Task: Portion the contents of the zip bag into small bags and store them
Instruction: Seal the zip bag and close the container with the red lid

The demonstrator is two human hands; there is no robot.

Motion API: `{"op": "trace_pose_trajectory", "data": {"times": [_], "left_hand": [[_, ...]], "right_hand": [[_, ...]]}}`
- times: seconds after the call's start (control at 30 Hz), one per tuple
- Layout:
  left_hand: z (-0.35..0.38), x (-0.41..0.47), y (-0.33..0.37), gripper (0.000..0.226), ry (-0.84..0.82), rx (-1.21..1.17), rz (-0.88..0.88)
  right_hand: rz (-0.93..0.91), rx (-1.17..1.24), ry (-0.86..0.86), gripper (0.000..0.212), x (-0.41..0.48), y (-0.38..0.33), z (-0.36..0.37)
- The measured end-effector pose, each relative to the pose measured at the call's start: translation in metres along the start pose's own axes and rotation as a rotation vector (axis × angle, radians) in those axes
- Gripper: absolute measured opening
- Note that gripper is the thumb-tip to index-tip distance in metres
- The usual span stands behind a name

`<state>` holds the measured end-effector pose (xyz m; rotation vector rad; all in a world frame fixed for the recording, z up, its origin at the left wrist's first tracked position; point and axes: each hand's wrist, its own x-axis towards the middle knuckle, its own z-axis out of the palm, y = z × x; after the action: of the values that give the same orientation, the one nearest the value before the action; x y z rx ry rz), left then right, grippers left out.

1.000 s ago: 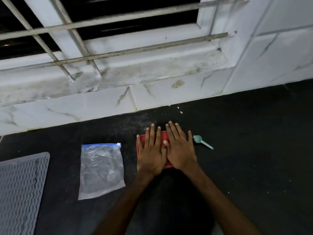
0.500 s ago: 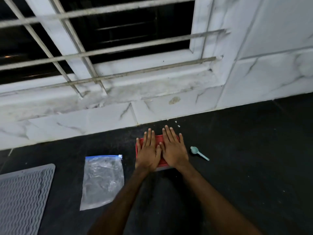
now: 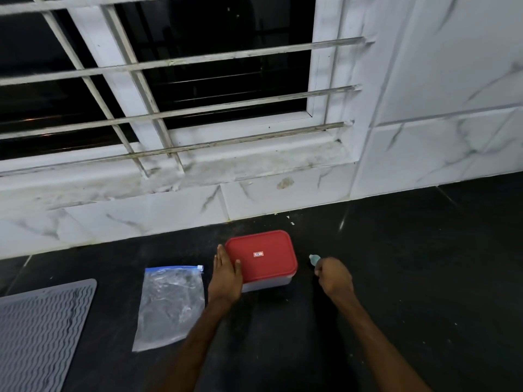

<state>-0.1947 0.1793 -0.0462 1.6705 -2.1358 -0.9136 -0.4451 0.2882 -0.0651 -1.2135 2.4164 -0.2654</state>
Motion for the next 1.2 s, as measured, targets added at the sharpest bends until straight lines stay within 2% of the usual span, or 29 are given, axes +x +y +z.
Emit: {"op": "trace_pose_trajectory", "data": {"times": [0.07,0.27,0.33,0.43,0.53,0.67,0.73,0.8,0.87,0.97,1.03,1.1,1.17,1.2], "left_hand": [[0.005,-0.005,0.002,0.066,0.010,-0.023,-0.049],[0.008,-0.010,0.005,0.066,0.045,-0.033,-0.076],[0.008,-0.011,0.004,0.066,0.046,-0.026,-0.075],[0.007,-0.011,0.004,0.067,0.049,-0.022,-0.079],[0.008,-0.009,0.003,0.067,0.048,-0.028,-0.082],[0.012,-0.008,0.004,0.067,0.043,-0.078,-0.074],[0.013,-0.007,0.005,0.066,0.059,-0.114,-0.075],[0.013,-0.007,0.006,0.065,0.056,-0.146,-0.075],[0.010,-0.007,0.005,0.068,0.037,-0.178,-0.065],[0.003,-0.008,-0.004,0.075,-0.001,-0.218,-0.036],[-0.007,-0.010,-0.020,0.074,0.043,-0.198,-0.007],[-0.018,-0.014,-0.043,0.068,0.125,-0.099,0.036],[-0.028,-0.017,-0.069,0.065,0.154,0.013,0.033],[-0.033,-0.019,-0.082,0.066,0.142,0.085,0.031]], "right_hand": [[0.007,-0.063,0.024,0.018,-0.004,-0.003,0.010],[0.054,-0.008,0.297,0.033,-0.001,-0.002,0.019],[0.065,-0.028,0.262,0.038,0.004,0.001,0.021],[0.030,-0.067,0.191,0.021,0.012,0.004,0.022],[0.046,0.159,0.285,0.010,0.013,0.002,0.015],[-0.006,0.515,0.513,0.011,0.004,-0.038,-0.025],[-0.079,0.617,0.437,0.016,0.001,-0.069,-0.036],[-0.075,0.650,0.252,0.024,0.001,-0.094,-0.032],[-0.048,0.636,0.087,0.026,-0.001,-0.108,-0.020],[-0.068,0.490,0.021,0.032,-0.002,-0.111,-0.016],[-0.102,0.304,0.092,0.040,0.000,-0.112,-0.017],[-0.117,0.153,0.251,0.045,0.000,-0.112,-0.018],[-0.190,0.094,0.357,0.054,-0.002,-0.117,-0.014],[-0.253,0.093,0.347,0.060,-0.003,-0.120,-0.011]]}}
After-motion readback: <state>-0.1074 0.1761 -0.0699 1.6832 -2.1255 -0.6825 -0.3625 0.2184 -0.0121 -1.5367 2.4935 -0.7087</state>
